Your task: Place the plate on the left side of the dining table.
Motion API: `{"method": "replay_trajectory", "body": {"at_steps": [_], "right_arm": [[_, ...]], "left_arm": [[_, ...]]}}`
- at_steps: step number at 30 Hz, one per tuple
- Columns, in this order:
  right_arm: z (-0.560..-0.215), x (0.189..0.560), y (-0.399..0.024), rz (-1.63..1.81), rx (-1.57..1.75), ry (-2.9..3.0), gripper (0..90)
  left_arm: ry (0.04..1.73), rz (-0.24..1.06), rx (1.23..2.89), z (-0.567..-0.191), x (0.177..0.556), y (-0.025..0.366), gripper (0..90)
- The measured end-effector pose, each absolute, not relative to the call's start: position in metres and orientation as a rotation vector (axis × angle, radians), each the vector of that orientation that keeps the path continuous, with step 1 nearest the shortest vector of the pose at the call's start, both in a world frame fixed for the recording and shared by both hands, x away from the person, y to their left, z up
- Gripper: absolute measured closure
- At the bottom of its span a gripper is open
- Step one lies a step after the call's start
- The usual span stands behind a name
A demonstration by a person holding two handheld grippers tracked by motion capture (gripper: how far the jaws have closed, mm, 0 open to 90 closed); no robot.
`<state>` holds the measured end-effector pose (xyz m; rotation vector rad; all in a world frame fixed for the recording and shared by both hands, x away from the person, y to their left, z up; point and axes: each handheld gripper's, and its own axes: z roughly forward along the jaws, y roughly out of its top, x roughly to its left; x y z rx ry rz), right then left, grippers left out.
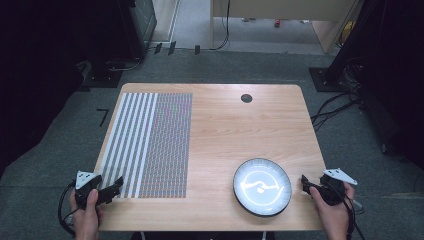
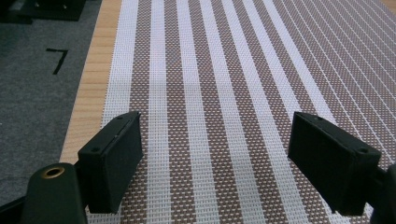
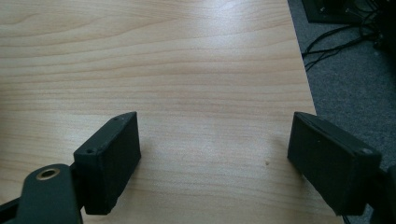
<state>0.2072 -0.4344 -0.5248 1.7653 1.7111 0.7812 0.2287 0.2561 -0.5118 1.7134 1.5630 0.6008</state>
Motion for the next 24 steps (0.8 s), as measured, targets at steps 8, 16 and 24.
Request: {"method": "replay_trajectory", "body": {"at_steps": [8,16,24], "right_arm": [[-0.525,0.207,-0.434,0.777,1.776,1.701,16.1],[-0.521,0.202,-0.438,0.799,1.797,1.642,19.4],[-0.500,0.192,-0.430,0.848,1.750,1.539,22.9]], "left_arm": [[1.568,0.610,1.694,-0.510,0.228,0.258,15.5],[1.574,0.618,1.686,-0.509,0.227,0.257,15.4],[1.559,0.627,1.678,-0.505,0.225,0.252,15.4]]}}
